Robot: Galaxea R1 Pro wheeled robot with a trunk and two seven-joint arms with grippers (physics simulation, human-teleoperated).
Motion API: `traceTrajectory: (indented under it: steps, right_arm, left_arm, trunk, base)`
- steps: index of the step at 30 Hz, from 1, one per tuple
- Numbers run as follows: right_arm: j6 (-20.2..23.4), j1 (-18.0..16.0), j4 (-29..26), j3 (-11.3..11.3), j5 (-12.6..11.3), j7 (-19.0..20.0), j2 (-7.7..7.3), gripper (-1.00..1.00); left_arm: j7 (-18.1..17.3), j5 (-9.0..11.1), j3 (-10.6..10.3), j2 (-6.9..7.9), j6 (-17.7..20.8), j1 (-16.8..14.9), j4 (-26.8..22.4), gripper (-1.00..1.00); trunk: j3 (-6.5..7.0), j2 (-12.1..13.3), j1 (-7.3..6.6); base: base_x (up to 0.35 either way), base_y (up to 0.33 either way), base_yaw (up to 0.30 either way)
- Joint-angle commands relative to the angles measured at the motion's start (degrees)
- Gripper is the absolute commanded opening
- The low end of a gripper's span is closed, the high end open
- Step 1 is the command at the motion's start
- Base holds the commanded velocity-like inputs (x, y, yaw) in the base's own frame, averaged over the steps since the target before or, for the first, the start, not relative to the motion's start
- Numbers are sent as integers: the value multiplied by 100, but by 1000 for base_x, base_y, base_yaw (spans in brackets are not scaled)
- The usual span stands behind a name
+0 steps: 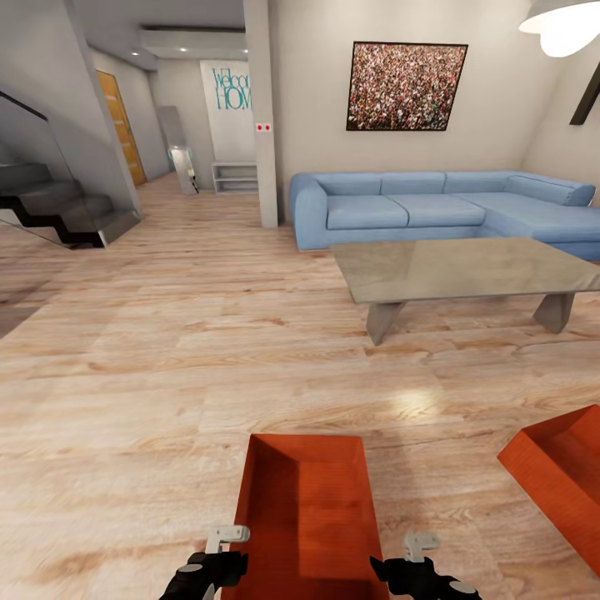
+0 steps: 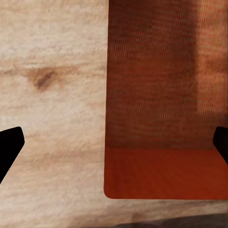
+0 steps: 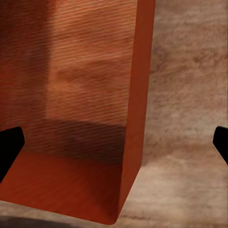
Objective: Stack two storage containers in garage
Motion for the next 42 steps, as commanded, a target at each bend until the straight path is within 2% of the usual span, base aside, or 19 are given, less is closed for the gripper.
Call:
traceTrajectory:
  steps: [1, 11, 27, 38, 42]
  right_arm:
    - [0, -3, 2, -38, -3, 42, 2, 100]
    - [-1, -3, 2, -38, -3, 43, 2, 100]
    - [-1, -3, 2, -38, -3, 73, 2, 100]
    - [0, -3, 2, -38, -3, 75, 2, 100]
    - [5, -3, 2, -38, -8, 69, 2, 100]
  left_arm:
    - [40, 21, -27, 3, 31, -1, -11, 100]
    - [40, 30, -27, 9, 23, -1, -12, 100]
    - [40, 30, -27, -1, 15, -1, -9, 100]
    - [40, 30, -27, -4, 18, -1, -11, 100]
    - [40, 30, -27, -5, 16, 0, -12, 100]
  trunk:
    - [-23, -43, 21]
    - [-203, -444, 241]
    - [-203, -444, 241]
    - [-400, -886, 483]
    - [-400, -886, 483]
  base:
    - [0, 0, 0]
    - [0, 0, 0]
    - [0, 0, 0]
    - [0, 0, 0]
    - [0, 0, 0]
